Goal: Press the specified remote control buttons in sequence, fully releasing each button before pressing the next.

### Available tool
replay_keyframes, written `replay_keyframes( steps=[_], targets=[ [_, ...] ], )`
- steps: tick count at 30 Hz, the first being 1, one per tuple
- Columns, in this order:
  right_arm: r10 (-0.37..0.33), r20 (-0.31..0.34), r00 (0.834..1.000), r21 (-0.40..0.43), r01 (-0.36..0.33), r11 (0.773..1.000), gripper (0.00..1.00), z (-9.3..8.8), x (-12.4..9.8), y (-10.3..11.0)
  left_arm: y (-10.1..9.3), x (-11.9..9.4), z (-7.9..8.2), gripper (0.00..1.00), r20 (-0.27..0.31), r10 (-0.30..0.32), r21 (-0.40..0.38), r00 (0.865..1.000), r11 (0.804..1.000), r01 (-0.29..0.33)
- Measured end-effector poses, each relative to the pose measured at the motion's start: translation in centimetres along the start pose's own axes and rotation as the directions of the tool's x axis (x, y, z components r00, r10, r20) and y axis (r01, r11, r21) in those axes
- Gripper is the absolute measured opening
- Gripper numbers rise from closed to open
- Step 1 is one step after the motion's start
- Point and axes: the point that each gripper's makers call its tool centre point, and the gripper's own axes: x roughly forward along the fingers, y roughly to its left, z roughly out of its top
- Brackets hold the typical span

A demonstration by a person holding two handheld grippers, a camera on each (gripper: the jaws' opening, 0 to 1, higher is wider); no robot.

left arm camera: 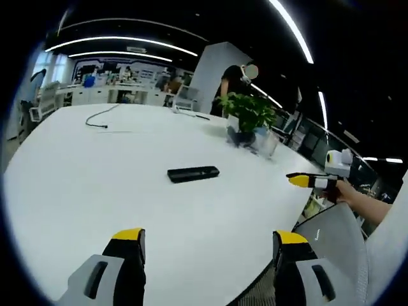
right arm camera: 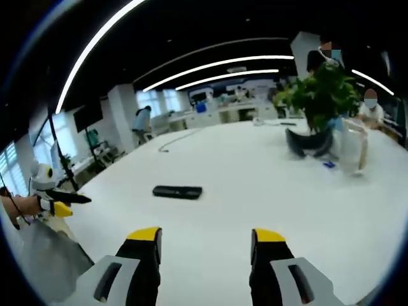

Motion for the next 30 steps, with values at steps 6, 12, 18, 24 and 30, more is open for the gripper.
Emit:
replay_keyframes(
  steps=[6,12,18,24,30],
  targets=[
    [0.003,-0.025,1.000,-0.021,-0.004,1.000,0.54,-0.4,0.1,0.1,0.1,2.7,1.0,0.84,0.012,-0.060,-0.086,0.998,0.994,0.061],
    [0.011,-0.032,0.999,-0.027,-0.012,1.000,0.53,-0.5,0.1,0.2,-0.2,5.2,-0.9,0.84,-0.030,-0.097,-0.129,0.995,0.987,0.092],
    [0.019,-0.059,0.998,-0.050,-0.022,0.999,0.53,-1.0,0.3,0.5,1.0,7.7,-1.1,0.84,-0.105,-0.105,-0.063,0.989,0.993,0.099],
    [0.013,-0.060,0.998,-0.048,-0.016,0.999,0.52,-1.0,0.2,0.4,2.1,10.0,-0.6,0.82,-0.173,-0.092,0.043,0.981,0.994,0.101],
    [0.004,-0.069,0.998,-0.047,-0.007,0.999,0.52,-1.2,0.2,0.1,2.3,11.8,-0.5,0.80,-0.275,-0.098,0.174,0.956,0.973,0.150]
  ],
)
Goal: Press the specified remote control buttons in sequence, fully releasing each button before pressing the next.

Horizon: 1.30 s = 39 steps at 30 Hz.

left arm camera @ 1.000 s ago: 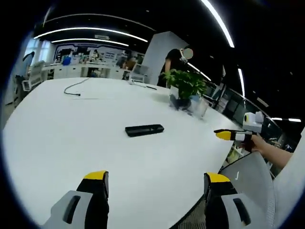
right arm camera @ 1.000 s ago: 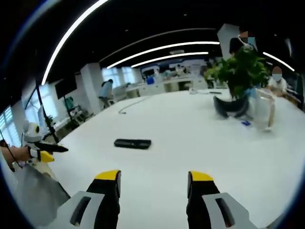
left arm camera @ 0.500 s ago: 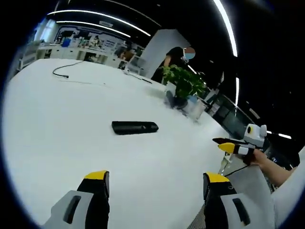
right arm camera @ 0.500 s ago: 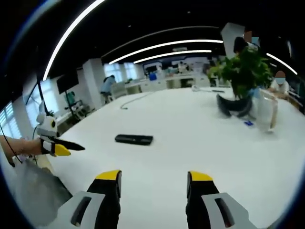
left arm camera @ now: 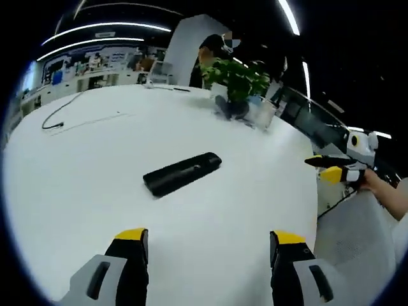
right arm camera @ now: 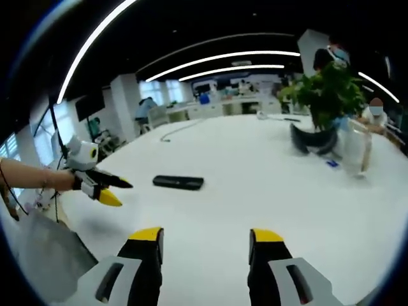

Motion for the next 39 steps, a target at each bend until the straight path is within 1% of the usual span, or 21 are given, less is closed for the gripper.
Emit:
replay_keyframes(
  steps=[3,4,6,10,13,15,17,19,20,21,23,26,29,30,33,34,36,39],
  targets=[
    [-0.002,-0.015,1.000,-0.006,0.002,1.000,0.51,-0.3,0.1,0.0,0.2,0.7,0.5,0.77,-0.027,-0.020,0.061,0.999,0.998,0.021],
    [-0.002,-0.016,1.000,-0.007,0.002,1.000,0.51,-0.3,0.1,0.0,0.3,0.8,0.6,0.77,-0.029,-0.021,0.068,0.999,0.997,0.022],
    [-0.001,-0.026,1.000,-0.009,0.000,1.000,0.51,-0.5,0.1,-0.1,0.8,1.2,1.0,0.77,-0.052,-0.019,0.083,0.998,0.996,0.023],
    [0.001,-0.041,0.999,-0.017,-0.002,1.000,0.50,-0.7,0.3,0.0,2.3,1.8,2.2,0.75,-0.079,0.006,0.112,0.997,0.994,0.003],
    [-0.005,-0.045,0.999,-0.033,0.003,0.999,0.47,-0.7,0.2,-0.2,2.8,2.2,3.1,0.75,-0.099,0.005,0.140,0.995,0.990,0.008],
    [-0.001,-0.048,0.999,-0.035,0.000,0.999,0.46,-0.7,0.3,-0.1,2.9,2.5,3.5,0.75,-0.100,0.001,0.156,0.995,0.988,0.015],
    [0.002,-0.059,0.998,-0.034,-0.004,0.999,0.46,-0.9,0.4,-0.1,3.0,2.9,3.7,0.75,-0.117,-0.013,0.177,0.993,0.984,0.034],
    [0.001,-0.066,0.998,-0.041,-0.004,0.999,0.44,-1.0,0.4,-0.2,3.5,3.1,3.7,0.75,-0.159,0.006,0.232,0.987,0.972,0.032],
    [0.002,-0.067,0.998,-0.046,-0.006,0.999,0.43,-1.0,0.4,-0.1,3.8,3.2,3.8,0.75,-0.172,0.018,0.263,0.985,0.964,0.028],
    [0.005,-0.068,0.998,-0.047,-0.008,0.999,0.41,-1.0,0.4,-0.1,4.0,3.4,3.8,0.75,-0.182,0.023,0.277,0.983,0.960,0.029],
    [0.011,-0.073,0.997,-0.046,-0.015,0.999,0.39,-1.1,0.5,0.0,4.1,3.6,4.1,0.75,-0.195,0.025,0.289,0.980,0.957,0.033],
    [0.017,-0.085,0.996,-0.048,-0.021,0.999,0.38,-1.3,0.6,0.1,4.4,4.1,4.7,0.75,-0.205,0.025,0.311,0.979,0.949,0.041],
    [0.020,-0.095,0.995,-0.048,-0.025,0.999,0.36,-1.5,0.6,0.1,4.4,4.7,5.4,0.75,-0.213,0.011,0.334,0.977,0.941,0.062],
    [0.021,-0.098,0.995,-0.048,-0.025,0.999,0.36,-1.6,0.6,0.1,4.6,4.9,5.5,0.75,-0.232,0.024,0.347,0.972,0.936,0.060],
    [0.018,-0.104,0.994,-0.044,-0.023,0.999,0.36,-1.7,0.6,0.0,4.7,5.5,6.2,0.75,-0.241,0.031,0.385,0.970,0.921,0.066],
    [0.018,-0.104,0.994,-0.044,-0.022,0.999,0.36,-1.7,0.6,0.0,4.7,5.6,6.3,0.75,-0.243,0.032,0.389,0.970,0.919,0.067],
    [0.012,-0.112,0.994,-0.048,-0.018,0.999,0.37,-1.9,0.7,-0.1,4.8,6.0,6.5,0.75,-0.258,0.034,0.412,0.965,0.908,0.078],
    [0.015,-0.123,0.992,-0.050,-0.022,0.999,0.38,-2.1,0.7,0.0,5.1,6.4,6.5,0.72,-0.293,0.045,0.446,0.955,0.890,0.095]
  ],
)
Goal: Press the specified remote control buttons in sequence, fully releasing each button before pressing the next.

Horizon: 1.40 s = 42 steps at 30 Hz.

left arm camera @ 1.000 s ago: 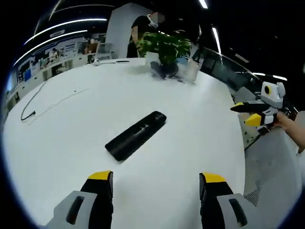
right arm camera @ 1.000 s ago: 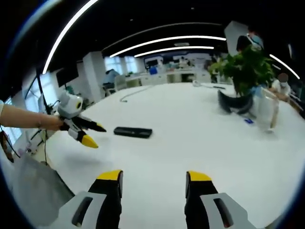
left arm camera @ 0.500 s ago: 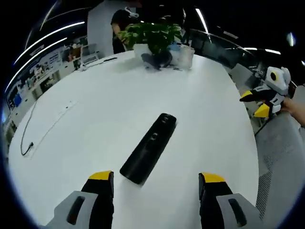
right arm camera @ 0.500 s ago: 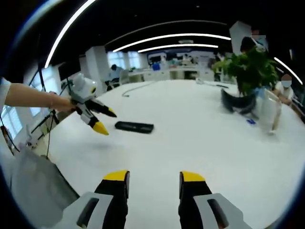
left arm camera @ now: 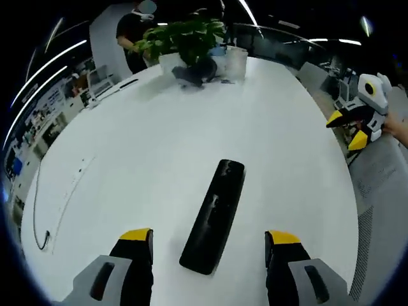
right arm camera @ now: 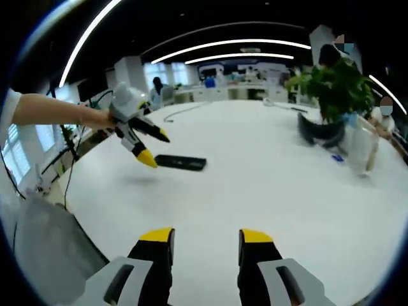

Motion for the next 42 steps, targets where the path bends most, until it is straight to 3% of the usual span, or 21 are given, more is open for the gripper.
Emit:
replay_keyframes(
  steps=[14,22,26,28,29,31,33,37,42],
  targets=[
    [0.006,-0.001,1.000,0.009,-0.006,1.000,0.37,-0.1,0.0,0.1,-0.1,1.7,0.5,0.53,-0.085,-0.048,0.107,0.995,0.993,0.057],
    [0.012,0.001,1.000,0.016,-0.012,1.000,0.37,-0.1,0.1,0.2,0.3,3.3,0.5,0.46,-0.130,-0.030,0.194,0.991,0.979,0.055],
    [0.008,0.004,1.000,0.026,-0.008,1.000,0.36,0.0,0.1,0.1,-0.1,3.2,0.6,0.36,-0.127,-0.075,0.193,0.989,0.976,0.099],
    [0.009,0.004,1.000,0.026,-0.009,1.000,0.36,-0.1,0.1,0.1,-1.8,3.1,0.2,0.25,-0.144,-0.160,0.185,0.977,0.965,0.186],
    [0.010,0.003,1.000,0.026,-0.010,1.000,0.36,-0.1,0.2,0.1,-1.5,3.3,0.3,0.24,-0.131,-0.134,0.233,0.982,0.959,0.162],
    [0.011,0.000,1.000,0.023,-0.011,1.000,0.36,-0.1,0.2,0.2,-1.5,3.1,0.2,0.24,-0.136,-0.119,0.213,0.984,0.966,0.146],
    [0.012,-0.003,1.000,0.021,-0.012,1.000,0.36,-0.1,0.2,0.3,-1.7,3.0,0.0,0.24,-0.142,-0.128,0.194,0.982,0.969,0.155],
    [0.013,-0.008,1.000,0.014,-0.013,1.000,0.35,-0.1,0.3,0.3,-2.7,2.7,-0.5,0.24,-0.159,-0.152,0.247,0.976,0.950,0.188],
    [0.014,-0.010,1.000,0.013,-0.014,1.000,0.35,-0.1,0.3,0.4,-3.5,2.4,-0.8,0.24,-0.152,-0.146,0.224,0.978,0.958,0.178]
  ],
)
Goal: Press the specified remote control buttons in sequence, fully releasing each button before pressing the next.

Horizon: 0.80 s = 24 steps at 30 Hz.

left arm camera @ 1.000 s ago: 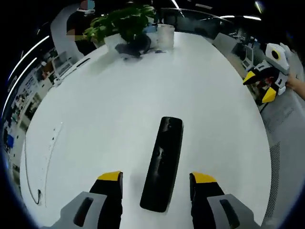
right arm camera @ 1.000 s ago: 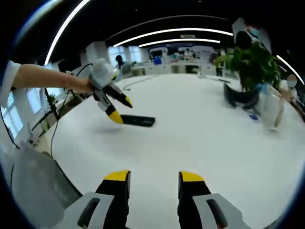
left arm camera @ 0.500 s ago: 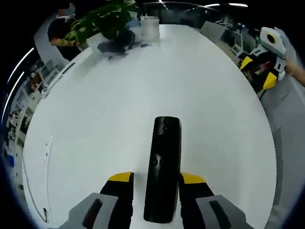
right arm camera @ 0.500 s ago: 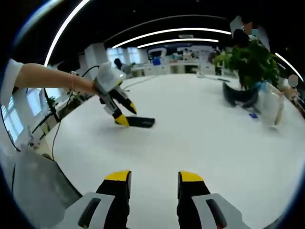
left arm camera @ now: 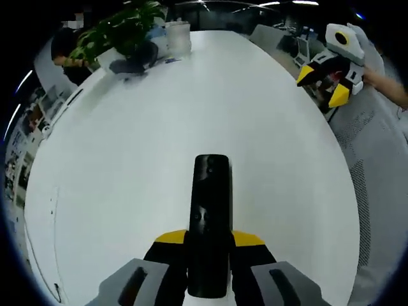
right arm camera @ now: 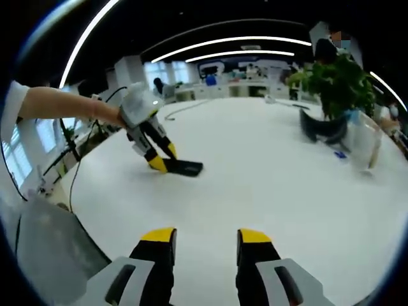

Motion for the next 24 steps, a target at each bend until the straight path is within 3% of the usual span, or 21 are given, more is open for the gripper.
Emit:
replay_keyframes(
  steps=[24],
  targets=[
    [0.008,-0.044,0.999,-0.045,-0.010,0.999,0.34,-0.5,0.3,0.4,-5.1,-0.7,-1.3,0.24,-0.036,0.006,0.002,0.999,1.000,-0.006]
  ],
)
